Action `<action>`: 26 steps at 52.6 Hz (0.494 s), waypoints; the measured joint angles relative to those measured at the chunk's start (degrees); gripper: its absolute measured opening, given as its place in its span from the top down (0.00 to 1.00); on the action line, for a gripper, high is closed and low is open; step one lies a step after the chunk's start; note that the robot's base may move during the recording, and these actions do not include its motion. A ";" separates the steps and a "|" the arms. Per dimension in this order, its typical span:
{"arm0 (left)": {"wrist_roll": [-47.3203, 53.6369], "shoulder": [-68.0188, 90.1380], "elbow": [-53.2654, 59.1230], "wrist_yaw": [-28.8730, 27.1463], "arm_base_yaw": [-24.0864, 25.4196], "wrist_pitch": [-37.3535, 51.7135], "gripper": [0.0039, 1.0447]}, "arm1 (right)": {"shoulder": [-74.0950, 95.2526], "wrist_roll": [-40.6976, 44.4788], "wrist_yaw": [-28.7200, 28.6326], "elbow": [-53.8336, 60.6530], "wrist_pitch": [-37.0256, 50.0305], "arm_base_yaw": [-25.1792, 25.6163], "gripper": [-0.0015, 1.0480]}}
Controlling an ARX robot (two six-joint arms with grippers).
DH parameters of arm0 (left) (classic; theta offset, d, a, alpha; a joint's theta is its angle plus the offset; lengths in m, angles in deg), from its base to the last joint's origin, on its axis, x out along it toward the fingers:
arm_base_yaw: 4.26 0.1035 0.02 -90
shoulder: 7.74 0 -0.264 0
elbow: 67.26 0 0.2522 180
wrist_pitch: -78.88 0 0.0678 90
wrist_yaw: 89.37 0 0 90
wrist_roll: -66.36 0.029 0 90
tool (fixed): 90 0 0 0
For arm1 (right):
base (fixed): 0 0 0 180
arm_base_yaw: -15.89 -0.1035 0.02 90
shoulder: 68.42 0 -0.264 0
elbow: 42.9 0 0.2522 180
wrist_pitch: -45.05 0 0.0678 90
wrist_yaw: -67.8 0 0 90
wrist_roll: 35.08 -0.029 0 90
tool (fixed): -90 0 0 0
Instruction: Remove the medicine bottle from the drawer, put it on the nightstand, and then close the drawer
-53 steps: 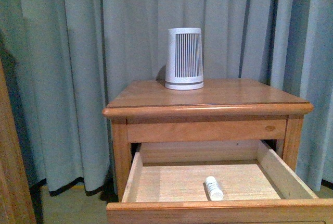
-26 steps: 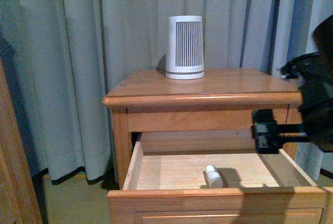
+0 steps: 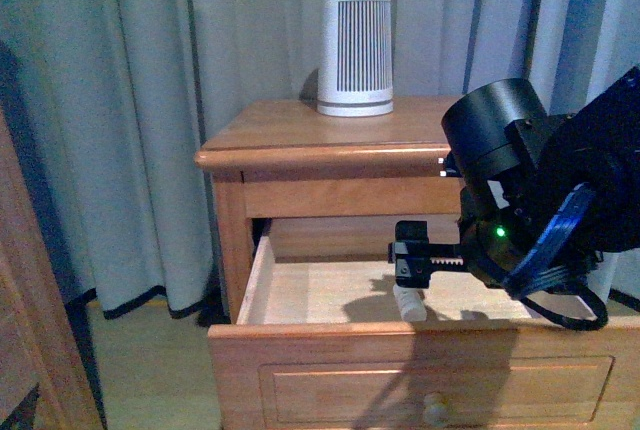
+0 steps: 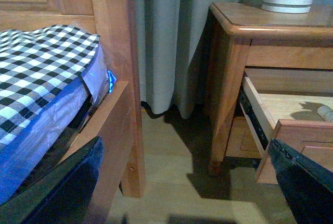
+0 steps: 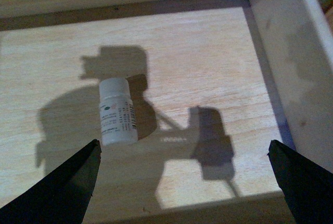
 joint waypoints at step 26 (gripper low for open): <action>0.00 0.00 0.00 0.00 0.00 0.00 0.06 | 11.78 -0.83 -1.97 -13.49 -2.08 -1.03 0.07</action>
